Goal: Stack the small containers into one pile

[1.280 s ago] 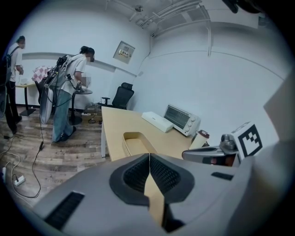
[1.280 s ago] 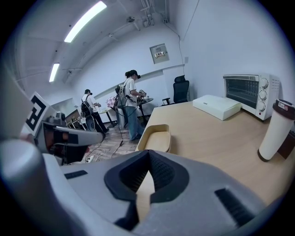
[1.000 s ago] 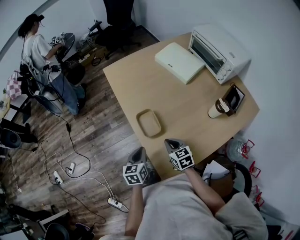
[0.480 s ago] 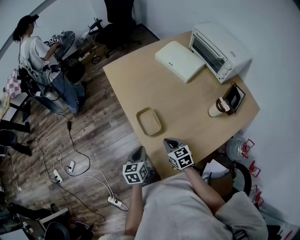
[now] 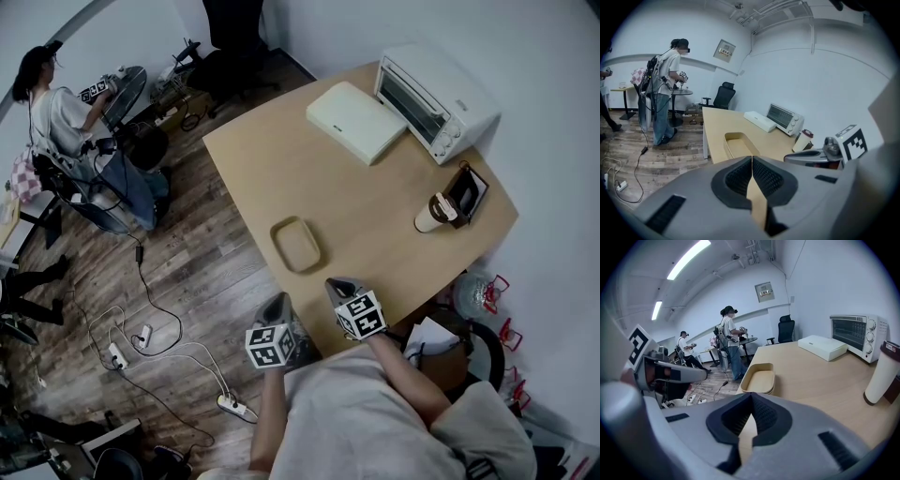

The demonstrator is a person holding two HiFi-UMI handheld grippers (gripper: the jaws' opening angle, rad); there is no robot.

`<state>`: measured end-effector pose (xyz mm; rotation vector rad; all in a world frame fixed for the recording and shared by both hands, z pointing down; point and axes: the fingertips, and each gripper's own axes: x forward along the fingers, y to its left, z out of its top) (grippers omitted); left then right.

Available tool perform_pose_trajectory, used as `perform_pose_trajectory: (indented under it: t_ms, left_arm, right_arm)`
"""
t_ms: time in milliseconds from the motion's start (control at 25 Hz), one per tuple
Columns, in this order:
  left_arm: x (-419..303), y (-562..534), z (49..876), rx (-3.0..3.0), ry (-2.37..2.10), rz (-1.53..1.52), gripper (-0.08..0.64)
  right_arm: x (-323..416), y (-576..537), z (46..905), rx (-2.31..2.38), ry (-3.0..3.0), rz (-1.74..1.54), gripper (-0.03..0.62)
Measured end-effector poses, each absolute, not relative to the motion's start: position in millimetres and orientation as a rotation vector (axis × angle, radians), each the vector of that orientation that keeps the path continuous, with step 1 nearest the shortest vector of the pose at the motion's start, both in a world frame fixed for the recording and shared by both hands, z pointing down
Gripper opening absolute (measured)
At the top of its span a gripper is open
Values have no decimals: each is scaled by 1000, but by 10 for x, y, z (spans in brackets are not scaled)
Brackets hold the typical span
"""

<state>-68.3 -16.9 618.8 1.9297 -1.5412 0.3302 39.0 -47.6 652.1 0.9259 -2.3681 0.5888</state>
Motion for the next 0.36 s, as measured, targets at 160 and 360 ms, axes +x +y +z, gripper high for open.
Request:
perform_pose_trajectory:
  t_ms: [160, 360]
  left_arm:
    - [-630, -175, 6193, 1936, -1535, 334, 6]
    - [-603, -159, 6198, 1936, -1523, 345, 6]
  right_arm:
    - [398, -484, 6514, 918, -2374, 585, 2]
    - [350, -398, 6566, 875, -2370, 594, 2]
